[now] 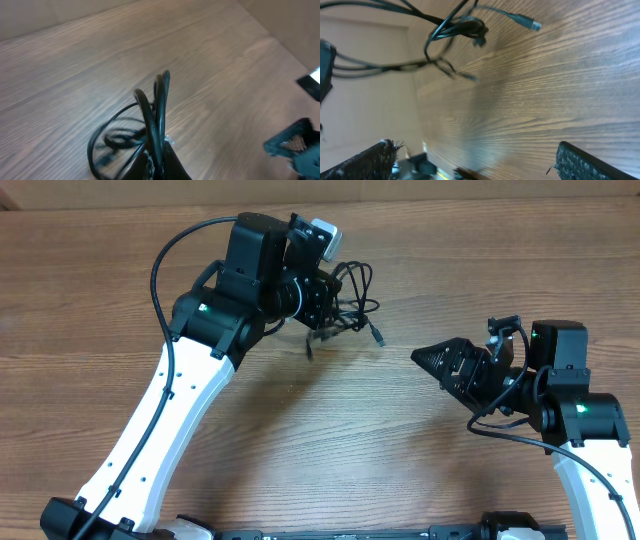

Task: Untangle cables

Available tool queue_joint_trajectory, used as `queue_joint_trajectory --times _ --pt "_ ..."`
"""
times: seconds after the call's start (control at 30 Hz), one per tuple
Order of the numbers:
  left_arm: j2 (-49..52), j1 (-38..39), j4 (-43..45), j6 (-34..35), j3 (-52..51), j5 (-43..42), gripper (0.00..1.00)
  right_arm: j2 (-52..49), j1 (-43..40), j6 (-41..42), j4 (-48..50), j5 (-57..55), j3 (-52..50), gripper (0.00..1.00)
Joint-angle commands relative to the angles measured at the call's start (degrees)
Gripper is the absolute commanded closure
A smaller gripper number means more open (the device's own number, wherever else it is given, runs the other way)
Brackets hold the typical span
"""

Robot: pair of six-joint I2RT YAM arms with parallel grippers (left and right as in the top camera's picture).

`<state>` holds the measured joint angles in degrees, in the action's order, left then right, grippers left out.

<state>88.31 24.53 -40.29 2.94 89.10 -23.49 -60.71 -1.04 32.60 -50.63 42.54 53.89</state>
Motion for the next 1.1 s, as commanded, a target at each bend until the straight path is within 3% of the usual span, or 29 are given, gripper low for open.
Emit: queue_joint_trajectory --times 0.0,0.57,1.07 --pt "-0.57 1.16 0.79 0.52 1.05 -5.07 0.96 0.52 -0.20 7.04 0.46 -0.46 0.87 0.00" --pt "-0.57 2.56 7.02 0.94 1.05 -25.00 0.96 0.52 -0.20 7.91 1.49 -0.52 0.87 0.00" --pt "-0.57 7.58 8.87 0.90 1.05 -25.44 0.96 0.52 -0.20 8.11 2.08 -0.48 0.87 0.01"
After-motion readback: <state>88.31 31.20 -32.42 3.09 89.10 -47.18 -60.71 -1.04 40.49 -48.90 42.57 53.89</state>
